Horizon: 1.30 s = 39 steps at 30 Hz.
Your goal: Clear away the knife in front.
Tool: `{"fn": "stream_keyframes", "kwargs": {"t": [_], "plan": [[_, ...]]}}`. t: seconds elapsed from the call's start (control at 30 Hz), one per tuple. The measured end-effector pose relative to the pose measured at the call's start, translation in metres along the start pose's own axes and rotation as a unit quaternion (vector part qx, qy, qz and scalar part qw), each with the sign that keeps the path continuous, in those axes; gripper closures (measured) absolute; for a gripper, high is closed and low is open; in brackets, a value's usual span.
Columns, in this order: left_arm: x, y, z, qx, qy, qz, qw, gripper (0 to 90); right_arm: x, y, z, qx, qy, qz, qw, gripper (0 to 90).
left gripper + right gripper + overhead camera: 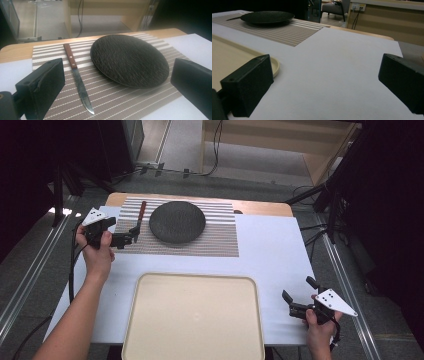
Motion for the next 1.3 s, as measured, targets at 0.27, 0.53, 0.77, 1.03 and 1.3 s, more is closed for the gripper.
{"fn": "stream_keyframes", "kwargs": {"t": [0.27,0.53,0.77,1.03,1.3], "plan": [[-0.005,0.011,0.004,-0.006,-0.002,0.005,1.0,0.0,0.0,0.0,0.0,0.0,-0.002,0.0,1.0,0.0],[-0.014,0.023,0.007,-0.015,-0.009,0.015,0.9997,0.0,0.0,0.0,0.0,0.0,-0.004,0.001,1.0,0.0],[-0.028,0.035,0.007,-0.02,-0.025,0.026,0.9991,0.0,0.0,0.001,0.0,0.0,-0.004,0.0,1.0,0.0],[-0.038,0.049,0.008,-0.03,-0.034,0.03,0.9985,3.1,0.0,0.001,0.0,-0.001,-0.003,0.0,1.0,0.0],[-0.041,0.069,0.01,-0.057,-0.046,0.017,0.9971,3.1,0.0,0.001,0.0,-0.001,-0.002,0.0,1.0,0.0]]}}
Point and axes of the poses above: each handheld gripper's, and its own axes: y roughly forward along the jaws, z roughly out of its top, x roughly to its right, the point moved 4 cm from there along y, roughly forward along the jaws, and after that the axes turned 1 degree about y, right-handed, at the moved point
